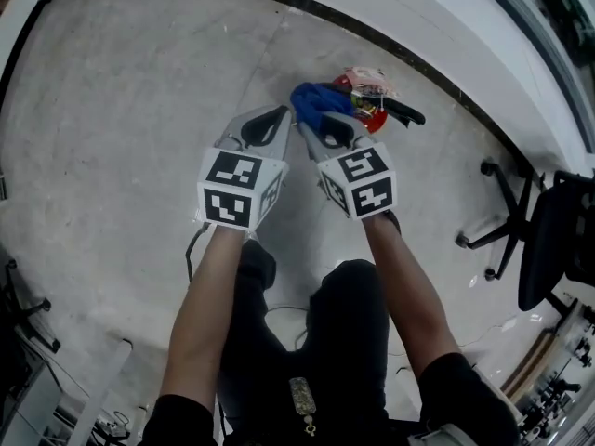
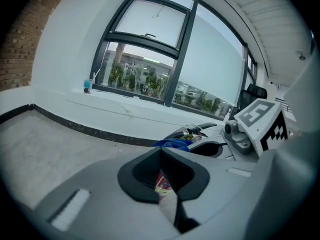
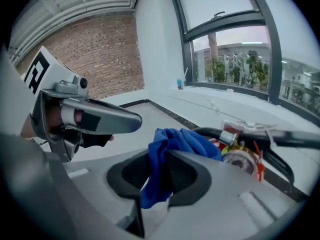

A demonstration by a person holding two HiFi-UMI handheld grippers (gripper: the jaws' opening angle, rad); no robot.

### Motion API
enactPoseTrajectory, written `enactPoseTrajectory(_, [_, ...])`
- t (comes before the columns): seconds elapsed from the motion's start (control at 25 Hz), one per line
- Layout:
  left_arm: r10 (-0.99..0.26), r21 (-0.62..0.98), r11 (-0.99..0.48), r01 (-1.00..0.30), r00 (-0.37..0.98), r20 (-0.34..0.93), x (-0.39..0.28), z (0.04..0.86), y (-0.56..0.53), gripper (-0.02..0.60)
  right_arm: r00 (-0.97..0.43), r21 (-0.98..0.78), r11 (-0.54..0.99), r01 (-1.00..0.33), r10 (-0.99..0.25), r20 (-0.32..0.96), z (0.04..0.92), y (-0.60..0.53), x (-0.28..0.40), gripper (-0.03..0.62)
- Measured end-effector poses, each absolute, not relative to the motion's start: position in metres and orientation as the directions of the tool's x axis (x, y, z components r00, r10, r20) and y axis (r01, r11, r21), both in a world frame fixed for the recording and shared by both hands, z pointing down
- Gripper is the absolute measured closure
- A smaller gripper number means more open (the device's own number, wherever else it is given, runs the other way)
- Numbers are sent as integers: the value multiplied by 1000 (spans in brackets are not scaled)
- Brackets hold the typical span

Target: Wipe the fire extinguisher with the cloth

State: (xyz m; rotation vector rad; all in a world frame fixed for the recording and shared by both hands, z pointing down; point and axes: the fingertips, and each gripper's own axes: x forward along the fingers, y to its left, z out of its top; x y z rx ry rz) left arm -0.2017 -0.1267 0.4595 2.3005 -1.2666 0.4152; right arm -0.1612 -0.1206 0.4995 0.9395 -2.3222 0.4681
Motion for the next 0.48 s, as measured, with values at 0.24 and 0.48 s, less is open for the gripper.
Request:
enactPoseTrajectory(0.24, [-755, 254, -476, -842, 539, 374, -175, 480, -120, 575, -618, -29, 698, -716, -613, 492, 494, -108, -145, 508])
enactPoseTrajectory(0.48, [-774, 153, -506, -849, 526, 353, -166, 472, -115, 575, -627, -44, 658, -752, -693, 355, 477, -103, -116, 514])
